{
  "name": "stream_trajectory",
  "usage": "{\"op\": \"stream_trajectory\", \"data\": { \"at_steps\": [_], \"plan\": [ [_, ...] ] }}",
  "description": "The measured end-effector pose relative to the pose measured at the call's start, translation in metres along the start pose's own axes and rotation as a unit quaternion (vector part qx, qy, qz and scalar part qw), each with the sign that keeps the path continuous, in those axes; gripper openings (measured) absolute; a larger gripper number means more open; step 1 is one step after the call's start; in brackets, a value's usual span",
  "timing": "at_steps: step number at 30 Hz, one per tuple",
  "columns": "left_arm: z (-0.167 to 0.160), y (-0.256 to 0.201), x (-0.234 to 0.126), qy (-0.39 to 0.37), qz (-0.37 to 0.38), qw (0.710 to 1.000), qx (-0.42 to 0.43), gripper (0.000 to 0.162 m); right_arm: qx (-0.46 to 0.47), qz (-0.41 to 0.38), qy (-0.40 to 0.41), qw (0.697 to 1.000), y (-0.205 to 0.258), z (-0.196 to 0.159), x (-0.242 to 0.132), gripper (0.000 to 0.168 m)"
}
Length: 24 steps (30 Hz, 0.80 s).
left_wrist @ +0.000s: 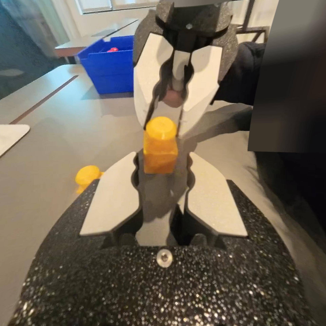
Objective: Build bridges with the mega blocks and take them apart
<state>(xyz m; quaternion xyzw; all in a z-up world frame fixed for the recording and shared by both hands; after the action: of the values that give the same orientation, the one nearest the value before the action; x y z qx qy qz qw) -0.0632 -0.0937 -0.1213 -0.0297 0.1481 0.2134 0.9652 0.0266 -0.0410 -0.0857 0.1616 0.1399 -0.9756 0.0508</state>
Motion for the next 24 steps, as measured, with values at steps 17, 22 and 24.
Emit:
{"op": "stream_trajectory", "data": {
  "at_steps": [17, 22, 24],
  "plan": [
    [-0.017, 0.038, -0.033, 0.018, 0.157, 0.987, -0.017, 0.05, 0.13, -0.016, 0.07, 0.989, -0.068, -0.058, 0.04, 0.027],
    [-0.019, 0.039, -0.032, 0.025, 0.156, 0.987, -0.02, 0.051, 0.115, 0.01, 0.06, 0.991, -0.068, -0.061, 0.031, 0.048],
    [-0.02, 0.039, -0.032, 0.027, 0.156, 0.987, -0.021, 0.052, 0.104, 0.015, 0.082, 0.991, -0.07, -0.069, 0.03, 0.058]
  ]
}}
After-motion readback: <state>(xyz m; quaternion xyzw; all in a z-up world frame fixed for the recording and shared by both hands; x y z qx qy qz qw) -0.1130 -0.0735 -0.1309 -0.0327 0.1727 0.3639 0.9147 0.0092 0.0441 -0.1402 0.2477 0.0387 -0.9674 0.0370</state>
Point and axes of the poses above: each gripper's, where its closed fingertips meet, x out along the fingers, z out of its top, y = z × x across the jaws, the point moved 6 cm from there along -x, back along the fingers, and after that the axes turned 12 degrees about -z, right-handed, at the moved point
